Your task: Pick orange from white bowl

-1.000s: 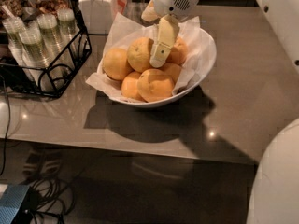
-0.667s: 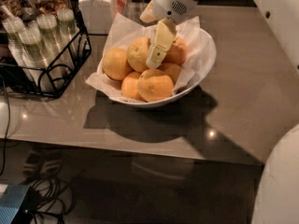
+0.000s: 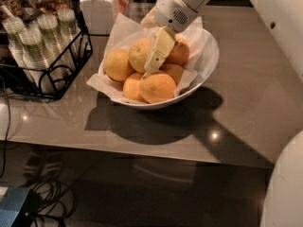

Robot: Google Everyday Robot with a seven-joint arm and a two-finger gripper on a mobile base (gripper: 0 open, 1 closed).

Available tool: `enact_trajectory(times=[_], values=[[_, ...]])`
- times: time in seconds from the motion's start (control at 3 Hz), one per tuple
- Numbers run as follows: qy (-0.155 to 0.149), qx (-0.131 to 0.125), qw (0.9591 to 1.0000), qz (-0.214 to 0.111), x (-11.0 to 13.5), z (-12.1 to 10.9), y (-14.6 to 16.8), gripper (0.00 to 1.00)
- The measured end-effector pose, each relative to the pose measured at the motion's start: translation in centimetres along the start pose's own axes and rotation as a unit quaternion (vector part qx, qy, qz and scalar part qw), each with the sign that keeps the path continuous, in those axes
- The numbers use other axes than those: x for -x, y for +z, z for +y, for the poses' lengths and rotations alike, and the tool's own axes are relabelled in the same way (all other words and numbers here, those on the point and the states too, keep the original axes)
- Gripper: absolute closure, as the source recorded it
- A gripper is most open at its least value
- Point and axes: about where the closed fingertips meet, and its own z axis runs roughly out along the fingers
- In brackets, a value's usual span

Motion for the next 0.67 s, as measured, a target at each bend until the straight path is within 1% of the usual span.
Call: enact_trajectory(times=[0.67], values=[[0.029, 0.0, 0.9994, -0.018, -1.6, 0.54, 0.48, 0.0]])
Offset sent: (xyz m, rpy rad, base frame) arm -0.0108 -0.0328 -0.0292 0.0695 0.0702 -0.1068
